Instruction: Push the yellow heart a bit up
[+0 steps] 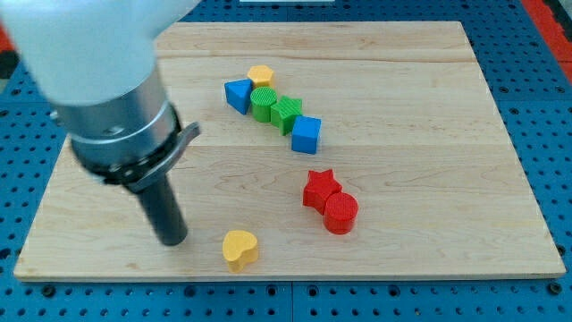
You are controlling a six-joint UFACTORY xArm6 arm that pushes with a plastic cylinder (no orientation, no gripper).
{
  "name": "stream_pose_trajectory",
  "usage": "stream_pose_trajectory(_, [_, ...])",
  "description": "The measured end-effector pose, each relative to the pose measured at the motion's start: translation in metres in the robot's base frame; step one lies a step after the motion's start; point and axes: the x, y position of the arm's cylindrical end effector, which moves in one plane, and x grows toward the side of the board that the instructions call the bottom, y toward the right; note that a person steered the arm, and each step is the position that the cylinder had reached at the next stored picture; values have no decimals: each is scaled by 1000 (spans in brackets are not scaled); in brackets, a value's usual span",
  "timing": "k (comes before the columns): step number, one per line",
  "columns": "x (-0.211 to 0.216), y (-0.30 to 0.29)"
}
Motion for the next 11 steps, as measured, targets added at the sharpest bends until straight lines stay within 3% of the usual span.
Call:
stream_pose_trajectory(1, [34, -9])
stream_pose_trajectory(5, [37, 47])
stream_pose_trajectory(9, [37, 142])
stream_pose_trajectory(11, [9, 113])
